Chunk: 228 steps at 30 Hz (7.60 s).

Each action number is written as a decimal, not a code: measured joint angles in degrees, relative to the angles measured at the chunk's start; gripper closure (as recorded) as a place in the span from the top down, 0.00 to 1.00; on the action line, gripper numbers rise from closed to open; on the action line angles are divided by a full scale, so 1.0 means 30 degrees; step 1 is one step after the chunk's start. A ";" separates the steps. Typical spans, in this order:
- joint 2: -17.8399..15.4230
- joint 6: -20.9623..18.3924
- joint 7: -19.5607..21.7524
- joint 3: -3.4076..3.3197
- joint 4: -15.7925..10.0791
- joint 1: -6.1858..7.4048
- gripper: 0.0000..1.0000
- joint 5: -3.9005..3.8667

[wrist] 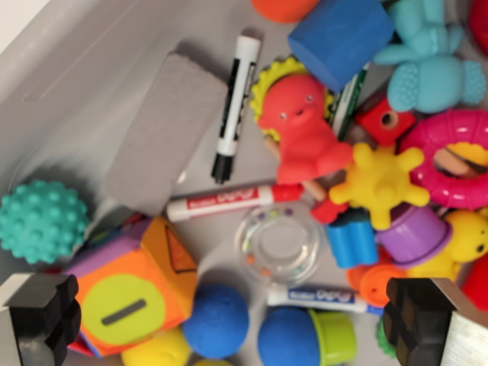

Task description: Pick an object from the bin

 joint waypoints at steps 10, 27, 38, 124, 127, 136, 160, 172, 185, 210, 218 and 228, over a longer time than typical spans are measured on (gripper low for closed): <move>0.1026 0.0512 0.3115 -0.0032 0.0413 0.0493 1.00 0.0004; 0.2773 0.1236 0.8066 -0.0104 0.1285 0.1264 1.00 0.0145; 0.4054 0.1648 1.1461 -0.0193 0.2079 0.1816 1.00 0.0314; 0.9781 0.6091 1.4341 -0.0124 0.4021 0.2187 0.00 0.0607; 0.9781 0.6091 1.4341 -0.0124 0.4022 0.2187 0.00 0.0607; 0.9584 0.6024 1.4339 -0.0129 0.3989 0.2199 0.00 0.0607; 0.7320 0.4283 1.4339 -0.0166 0.3334 0.2201 0.00 0.0604; 0.5653 0.2699 1.4341 -0.0211 0.3152 0.2224 0.00 0.0586; 0.3957 0.0641 1.4362 -0.0267 0.3359 0.2255 0.00 0.0561; 0.2002 -0.3030 1.4447 -0.0313 0.4852 0.2270 0.00 0.0500; 0.1793 -0.3642 1.4468 -0.0315 0.5211 0.2270 0.00 0.0485; 0.1698 -0.3910 1.4474 -0.0317 0.5398 0.2269 0.00 0.0480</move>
